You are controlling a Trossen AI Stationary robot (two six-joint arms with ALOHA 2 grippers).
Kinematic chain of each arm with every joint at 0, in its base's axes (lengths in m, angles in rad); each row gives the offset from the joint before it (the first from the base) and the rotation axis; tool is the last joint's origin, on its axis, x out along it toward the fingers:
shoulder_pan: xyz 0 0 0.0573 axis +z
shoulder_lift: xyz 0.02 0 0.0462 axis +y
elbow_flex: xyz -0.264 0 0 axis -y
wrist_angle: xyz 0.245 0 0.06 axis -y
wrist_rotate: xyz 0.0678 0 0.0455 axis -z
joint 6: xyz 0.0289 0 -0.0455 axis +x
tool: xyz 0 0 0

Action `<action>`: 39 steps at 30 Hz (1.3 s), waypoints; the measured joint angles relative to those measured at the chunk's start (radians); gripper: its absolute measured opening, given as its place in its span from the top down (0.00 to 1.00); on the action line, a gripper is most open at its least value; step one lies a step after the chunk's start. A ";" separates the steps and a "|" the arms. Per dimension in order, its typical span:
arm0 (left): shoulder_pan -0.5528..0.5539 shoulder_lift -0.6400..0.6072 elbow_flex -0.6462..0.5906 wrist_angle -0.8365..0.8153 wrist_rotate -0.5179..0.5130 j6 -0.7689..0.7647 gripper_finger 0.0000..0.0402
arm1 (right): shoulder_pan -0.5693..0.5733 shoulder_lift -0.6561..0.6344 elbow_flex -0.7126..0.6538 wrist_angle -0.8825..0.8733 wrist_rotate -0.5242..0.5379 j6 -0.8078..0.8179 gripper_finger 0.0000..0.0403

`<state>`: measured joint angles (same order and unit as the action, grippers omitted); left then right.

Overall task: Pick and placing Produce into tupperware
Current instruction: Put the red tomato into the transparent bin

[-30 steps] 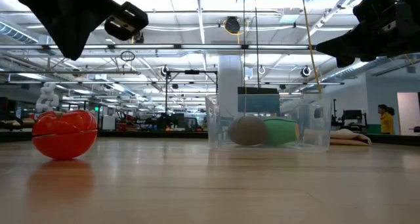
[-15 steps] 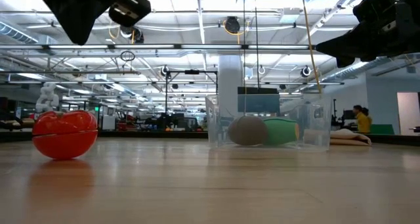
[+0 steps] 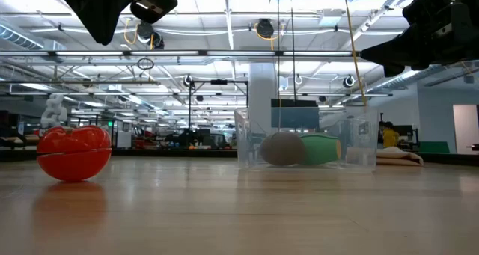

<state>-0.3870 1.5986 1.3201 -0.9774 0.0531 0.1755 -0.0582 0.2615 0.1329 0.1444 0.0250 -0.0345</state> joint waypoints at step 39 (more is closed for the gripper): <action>0.001 0.000 -0.002 -0.005 0.000 -0.071 0.55 | 0.000 0.000 0.000 0.000 0.000 0.008 1.00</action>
<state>-0.3859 1.5986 1.3186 -0.9829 0.0530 0.1050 -0.0585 0.2615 0.1329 0.1440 0.0250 -0.0269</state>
